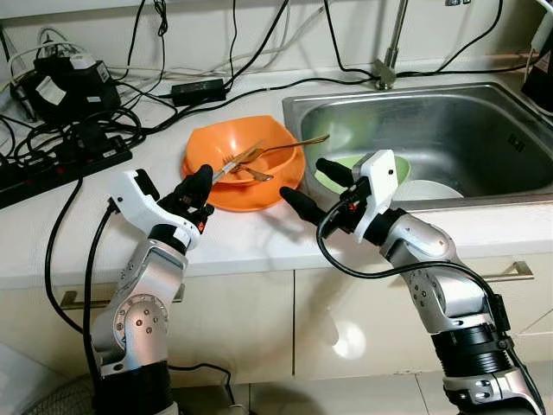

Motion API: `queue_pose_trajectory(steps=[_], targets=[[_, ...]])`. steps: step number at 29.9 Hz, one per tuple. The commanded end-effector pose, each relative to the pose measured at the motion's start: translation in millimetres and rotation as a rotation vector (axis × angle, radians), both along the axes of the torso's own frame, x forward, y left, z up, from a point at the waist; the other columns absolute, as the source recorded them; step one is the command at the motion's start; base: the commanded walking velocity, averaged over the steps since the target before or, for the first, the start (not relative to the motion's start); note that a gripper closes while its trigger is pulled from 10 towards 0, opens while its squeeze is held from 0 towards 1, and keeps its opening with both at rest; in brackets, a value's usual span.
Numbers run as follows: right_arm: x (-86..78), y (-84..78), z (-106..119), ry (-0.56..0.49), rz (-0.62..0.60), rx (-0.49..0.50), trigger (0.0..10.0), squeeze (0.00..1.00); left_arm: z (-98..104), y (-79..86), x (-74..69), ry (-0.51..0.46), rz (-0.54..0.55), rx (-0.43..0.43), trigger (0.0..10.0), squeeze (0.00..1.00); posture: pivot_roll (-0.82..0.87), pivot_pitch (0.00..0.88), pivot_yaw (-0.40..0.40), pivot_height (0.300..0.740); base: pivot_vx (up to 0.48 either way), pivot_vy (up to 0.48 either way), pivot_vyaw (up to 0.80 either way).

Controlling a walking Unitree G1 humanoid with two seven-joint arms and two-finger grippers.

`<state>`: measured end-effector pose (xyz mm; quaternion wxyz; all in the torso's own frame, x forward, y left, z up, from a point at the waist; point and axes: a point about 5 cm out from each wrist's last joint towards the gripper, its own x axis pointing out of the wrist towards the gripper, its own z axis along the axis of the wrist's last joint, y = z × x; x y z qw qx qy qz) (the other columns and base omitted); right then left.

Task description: Kitchen organization

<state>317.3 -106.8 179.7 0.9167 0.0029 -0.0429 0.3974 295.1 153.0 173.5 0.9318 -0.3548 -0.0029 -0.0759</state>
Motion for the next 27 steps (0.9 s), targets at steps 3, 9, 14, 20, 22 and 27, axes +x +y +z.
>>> queue_pose_trajectory(steps=[3, 9, 14, 20, 22, 27], targets=[[0.3, 3.5, 2.4, -0.011, 0.021, 0.003, 10.0, 0.0, 6.4, -1.0, 0.9, -0.005, -0.008, -0.019, 0.0, 0.0, 0.0, 0.0, 0.118, 0.74, 0.0, 0.0, 0.0], [-0.2, 4.5, 2.1, -0.011, 0.022, 0.003, 10.0, 0.0, 3.0, -4.2, 1.1, 0.038, -0.041, -0.085, 0.0, 0.0, 0.0, 0.0, 0.116, 0.74, 0.0, 0.0, 0.0], [0.9, 4.6, 2.7, -0.013, 0.023, 0.002, 10.0, 0.0, 4.0, -4.2, 1.7, 0.041, -0.044, -0.133, 0.0, 0.0, 0.0, 0.0, 0.112, 0.74, 0.0, 0.0, 0.0], [1.9, 4.0, 3.1, -0.013, 0.022, 0.0, 10.0, 0.0, 8.2, -2.0, 0.8, 0.029, -0.036, -0.211, 0.0, 0.0, 0.0, 0.0, 0.11, 0.74, 0.0, 0.0, 0.0], [2.0, 3.7, 3.3, -0.014, 0.02, 0.0, 10.0, 0.0, 7.8, -1.3, 0.2, 0.029, -0.036, -0.217, 0.0, 0.0, 0.0, 0.0, 0.109, 0.74, 0.0, 0.0, 0.0], [2.1, 3.2, 3.4, -0.014, 0.017, 0.0, 10.0, 0.0, 7.2, -2.7, -1.0, 0.028, -0.047, -0.233, 0.0, 0.0, -0.01, 0.0, 0.109, 0.74, 0.0, 0.0, 0.0]])
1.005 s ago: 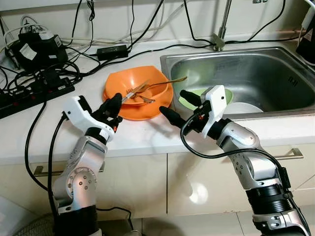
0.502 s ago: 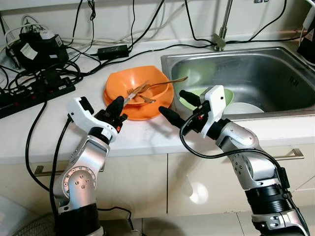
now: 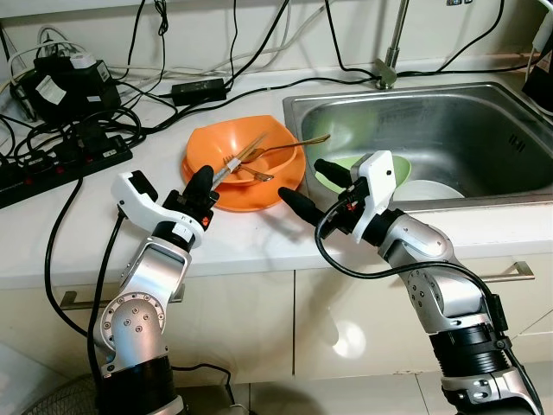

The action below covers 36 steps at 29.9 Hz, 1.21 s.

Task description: Kitchen organization

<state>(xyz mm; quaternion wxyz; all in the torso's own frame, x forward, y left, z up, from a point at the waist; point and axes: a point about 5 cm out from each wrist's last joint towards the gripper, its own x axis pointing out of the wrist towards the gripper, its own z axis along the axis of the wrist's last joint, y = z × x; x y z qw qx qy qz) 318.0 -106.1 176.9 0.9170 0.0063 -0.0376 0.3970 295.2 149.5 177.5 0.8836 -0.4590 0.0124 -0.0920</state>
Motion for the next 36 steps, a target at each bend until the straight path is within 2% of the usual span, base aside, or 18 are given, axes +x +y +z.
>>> queue_pose_trajectory(steps=[1, 5, 7, 10, 13, 19, 20, 24, 26, 28, 36], targets=[[1.4, 2.3, 6.3, -0.027, 0.017, -0.002, 10.0, 0.0, 4.1, 0.1, -1.2, -0.011, -0.004, -0.011, 0.0, 0.0, -0.01, 0.0, 0.108, 0.74, 0.0, 0.0, 0.0], [1.5, 2.0, 6.4, -0.026, 0.016, 0.001, 10.0, 0.0, 9.5, -1.3, -1.6, -0.045, -0.023, -0.033, 0.0, 0.0, -0.01, 0.0, 0.107, 0.74, 0.0, 0.0, 0.0], [3.5, 1.1, 9.4, -0.009, 0.001, 0.054, 10.0, 0.0, 18.7, -2.5, -2.9, -0.11, -0.049, -0.061, 0.0, 0.0, -0.01, 0.0, 0.106, 0.74, 0.0, 0.0, 0.0], [4.8, 0.0, 12.1, 0.0, -0.007, 0.088, 10.0, 0.0, 23.0, -1.0, -3.4, -0.143, -0.039, -0.07, 0.0, 0.0, -0.01, 0.0, 0.105, 0.74, 0.0, 0.0, 0.0], [7.8, -4.5, 19.7, 0.024, -0.024, 0.189, 10.0, 0.0, 33.0, 0.5, -6.1, -0.217, -0.02, -0.088, 0.0, 0.0, -0.01, 0.0, 0.102, 0.74, 0.0, 0.0, 0.0], [10.4, -7.4, 26.3, 0.044, -0.032, 0.286, 10.0, 0.0, 38.2, -10.7, -10.0, -0.252, -0.102, -0.07, 0.0, 0.0, -0.01, 0.0, 0.102, 0.74, 0.0, 0.0, 0.0], [11.1, -7.8, 31.1, 0.057, -0.027, 0.349, 10.0, 0.0, 38.2, -18.1, -12.2, -0.26, -0.163, -0.051, 0.0, 0.0, -0.01, 0.0, 0.1, 0.74, 0.0, 0.0, 0.0], [11.7, -7.6, 35.8, 0.075, -0.016, 0.416, 10.0, 0.0, 37.5, -24.6, -14.2, -0.27, -0.212, -0.019, 0.0, 0.0, -0.01, 0.0, 0.101, 0.74, 0.0, 0.0, 0.0], [12.0, -8.0, 38.5, 0.102, 0.002, 0.489, 10.0, 0.0, 39.5, -31.1, -15.1, -0.284, -0.247, -0.016, 0.0, 0.0, -0.01, 0.0, 0.1, 0.74, 0.0, 0.0, 0.0], [11.6, -6.7, 42.7, 0.15, 0.047, 0.603, 10.0, 0.0, 40.4, -40.1, -16.0, -0.29, -0.3, -0.025, 0.0, 0.0, -0.01, 0.0, 0.098, 0.74, 0.0, 0.0, 0.0], [11.1, -1.3, 43.4, 0.212, 0.116, 0.686, 10.0, 0.0, 38.7, -44.3, -16.6, -0.291, -0.333, -0.03, 0.0, 0.0, -0.01, 0.0, 0.096, 0.74, 0.0, 0.0, 0.0]])
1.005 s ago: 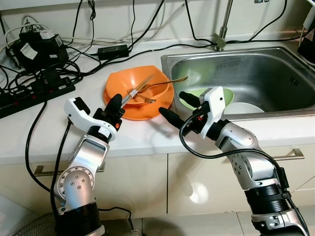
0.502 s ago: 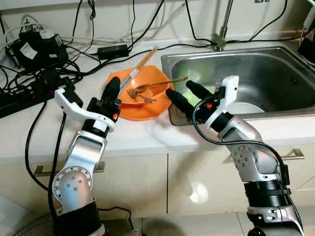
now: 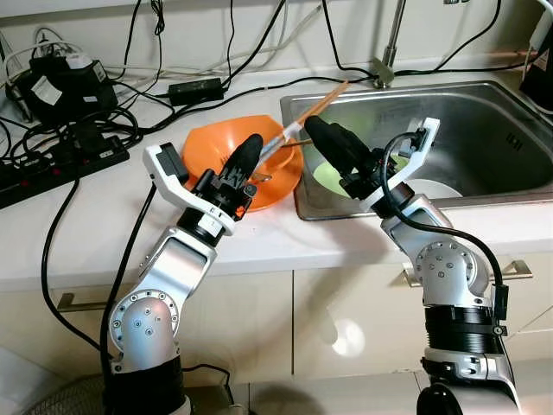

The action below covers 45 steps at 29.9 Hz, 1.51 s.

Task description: Kitchen organization

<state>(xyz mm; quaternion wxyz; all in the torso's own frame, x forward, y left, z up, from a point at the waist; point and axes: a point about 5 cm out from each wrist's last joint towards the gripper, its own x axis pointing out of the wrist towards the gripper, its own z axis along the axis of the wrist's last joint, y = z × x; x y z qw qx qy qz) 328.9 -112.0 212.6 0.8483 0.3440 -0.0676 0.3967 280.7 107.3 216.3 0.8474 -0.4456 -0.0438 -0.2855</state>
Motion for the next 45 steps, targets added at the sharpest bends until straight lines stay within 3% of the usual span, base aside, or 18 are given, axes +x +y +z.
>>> queue_pose_trajectory(steps=[1, 10, 20, 21, 22, 23, 45], targets=[[0.5, 6.2, 7.5, 0.005, 0.046, 0.061, 10.0, 0.0, -0.2, -2.1, -2.1, -0.012, -0.035, -0.002, 0.0, 0.0, -0.01, 0.0, 0.096, 0.74, 0.0, 0.0, 0.0], [5.4, 18.7, 9.8, 0.094, 0.181, 0.279, 10.0, 0.0, 0.3, -2.9, -2.1, -0.023, -0.057, -0.017, 0.0, 0.0, -0.01, 0.0, 0.092, 0.74, 0.0, 0.0, 0.0], [8.5, 20.8, 11.4, 0.135, 0.212, 0.333, 10.0, 0.0, 1.1, -8.7, -8.7, -0.045, -0.13, -0.029, 0.0, 0.0, -0.02, 0.0, 0.078, 0.74, 0.0, 0.0, 0.0], [9.3, 20.2, 12.2, 0.134, 0.21, 0.339, 6.5, 0.0, 0.6, -8.9, -9.3, -0.045, -0.136, -0.029, 0.0, 0.0, -0.02, 0.0, 0.075, 0.74, 0.0, 0.0, 0.0], [9.3, 20.2, 12.2, 0.134, 0.21, 0.339, 6.5, 0.0, 0.6, -8.9, -9.3, -0.045, -0.136, -0.029, 0.0, 0.0, -0.02, 0.0, 0.075, 0.74, 0.0, 0.0, 0.0], [9.7, 19.6, 13.1, 0.131, 0.21, 0.344, 0.0, 0.0, 0.2, -9.2, -9.4, -0.043, -0.14, -0.029, 0.0, 0.0, -0.02, 0.0, 0.075, 0.74, 0.0, 0.0, 0.0], [19.1, 10.8, 13.5, 0.14, 0.117, 0.329, 0.0, 0.0, -1.6, -5.9, -7.8, -0.036, -0.14, -0.014, 0.0, 0.0, -0.02, 0.0, 0.089, 0.74, 0.0, 0.0, 0.0]])
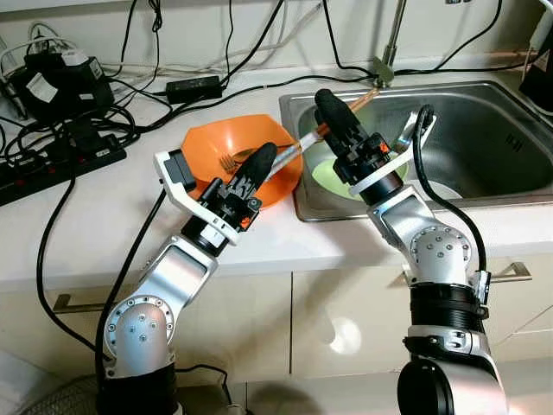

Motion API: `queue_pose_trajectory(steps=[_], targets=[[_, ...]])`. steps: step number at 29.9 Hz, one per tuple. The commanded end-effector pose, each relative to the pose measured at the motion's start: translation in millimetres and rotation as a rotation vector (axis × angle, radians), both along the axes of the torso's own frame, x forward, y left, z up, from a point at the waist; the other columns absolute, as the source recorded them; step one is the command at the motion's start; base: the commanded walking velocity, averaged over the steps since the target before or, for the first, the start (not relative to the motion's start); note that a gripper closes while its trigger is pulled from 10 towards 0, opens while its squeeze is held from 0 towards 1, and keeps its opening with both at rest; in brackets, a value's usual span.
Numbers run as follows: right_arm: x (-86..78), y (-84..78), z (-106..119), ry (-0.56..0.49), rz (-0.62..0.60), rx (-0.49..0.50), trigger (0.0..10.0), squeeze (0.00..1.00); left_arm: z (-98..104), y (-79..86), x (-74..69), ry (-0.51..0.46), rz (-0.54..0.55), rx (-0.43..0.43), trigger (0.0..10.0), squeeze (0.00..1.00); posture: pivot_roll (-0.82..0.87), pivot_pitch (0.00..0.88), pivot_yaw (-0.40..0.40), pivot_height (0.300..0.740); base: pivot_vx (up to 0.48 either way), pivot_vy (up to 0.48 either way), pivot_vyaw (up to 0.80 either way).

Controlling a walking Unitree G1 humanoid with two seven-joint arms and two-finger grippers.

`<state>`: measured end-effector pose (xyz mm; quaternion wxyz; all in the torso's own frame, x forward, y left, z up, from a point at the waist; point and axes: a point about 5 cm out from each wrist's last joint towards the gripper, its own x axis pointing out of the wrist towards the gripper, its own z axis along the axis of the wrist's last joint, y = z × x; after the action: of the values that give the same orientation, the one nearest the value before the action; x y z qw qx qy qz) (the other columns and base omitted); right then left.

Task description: Kitchen organization

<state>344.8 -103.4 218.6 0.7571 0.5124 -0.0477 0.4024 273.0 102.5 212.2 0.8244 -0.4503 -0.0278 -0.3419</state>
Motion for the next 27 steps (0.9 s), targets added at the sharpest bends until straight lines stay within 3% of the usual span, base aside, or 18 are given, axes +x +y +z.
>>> queue_pose_trajectory(steps=[1, 11, 14, 16, 17, 18, 20, 21, 22, 23, 24, 25, 27], targets=[[3.4, 2.0, 7.3, -0.011, -0.005, -0.005, 0.0, 0.0, 2.6, -1.1, 0.0, -0.014, -0.017, 0.0, 0.0, 0.0, -0.02, 0.0, 0.089, 0.74, 0.0, 0.0, 0.0], [4.7, 1.1, 6.4, -0.008, -0.016, -0.001, 0.0, 0.0, -0.2, -0.5, 1.5, -0.006, -0.01, 0.049, 0.0, 0.0, -0.01, 0.0, 0.097, 0.74, 0.0, 0.0, 0.0], [4.7, 2.0, 4.2, -0.006, -0.016, -0.011, 0.0, 0.0, -3.0, -1.4, 2.8, 0.004, -0.007, 0.074, 3.5, 0.0, -0.01, 0.0, 0.097, 0.74, 0.0, 0.0, 0.0], [4.7, 2.3, 3.9, -0.005, -0.016, -0.013, 0.0, 0.0, -3.8, -1.7, 3.2, 0.008, -0.005, 0.082, 4.0, 0.0, -0.01, 0.0, 0.097, 0.74, 0.0, 0.0, 0.0], [4.9, 2.4, 3.8, -0.005, -0.016, -0.013, 0.0, 0.0, -4.7, -2.1, 3.9, 0.014, -0.003, 0.09, 5.3, 0.0, -0.01, 0.0, 0.098, 0.74, 0.0, 0.0, 0.0], [5.1, 2.4, 3.7, -0.004, -0.017, -0.013, 0.0, 0.0, -5.1, -2.3, 4.4, 0.016, -0.001, 0.093, 5.8, 0.0, -0.01, 0.0, 0.098, 0.74, 0.0, 0.0, 0.0], [5.9, 2.2, 3.6, -0.003, -0.021, -0.014, 0.0, 0.0, -6.0, -2.3, 5.4, 0.021, 0.003, 0.095, 5.8, 0.0, -0.01, 0.0, 0.098, 0.74, 0.0, 0.0, 0.0], [6.2, 1.9, 3.6, -0.002, -0.024, -0.015, 0.0, 0.0, -6.3, -2.4, 5.7, 0.022, 0.004, 0.096, 9.4, 0.0, -0.01, 0.0, 0.098, 0.74, 0.0, 0.0, 0.0], [6.4, 1.7, 3.6, -0.001, -0.026, -0.015, 0.0, 0.0, -6.5, -2.5, 5.9, 0.023, 0.005, 0.097, 9.4, 0.0, -0.01, 0.0, 0.098, 0.74, 0.0, 0.0, 0.0], [6.8, 1.3, 3.7, 0.0, -0.028, -0.015, 0.0, 0.0, -7.0, -2.8, 6.3, 0.024, 0.006, 0.101, 10.0, 0.16, -0.01, 0.0, 0.097, 0.74, 0.0, 0.0, 0.0], [7.1, 1.0, 3.7, 0.001, -0.03, -0.016, 0.0, 0.0, -7.4, -3.0, 6.6, 0.026, 0.008, 0.104, 10.0, 0.16, -0.01, 0.0, 0.097, 0.74, 0.0, 0.0, 0.0], [7.5, 0.6, 3.9, 0.001, -0.033, -0.017, 0.0, 0.0, -8.0, -3.1, 7.0, 0.028, 0.01, 0.106, 10.0, 1.0, -0.02, 0.0, 0.097, 0.74, 0.0, 0.0, 0.0], [8.3, 0.2, 4.5, 0.001, -0.039, -0.018, 0.0, 0.0, -8.8, -3.6, 7.3, 0.032, 0.007, 0.107, 10.0, 1.0, -0.02, 0.0, 0.1, 0.74, 0.0, 0.0, 0.0]])
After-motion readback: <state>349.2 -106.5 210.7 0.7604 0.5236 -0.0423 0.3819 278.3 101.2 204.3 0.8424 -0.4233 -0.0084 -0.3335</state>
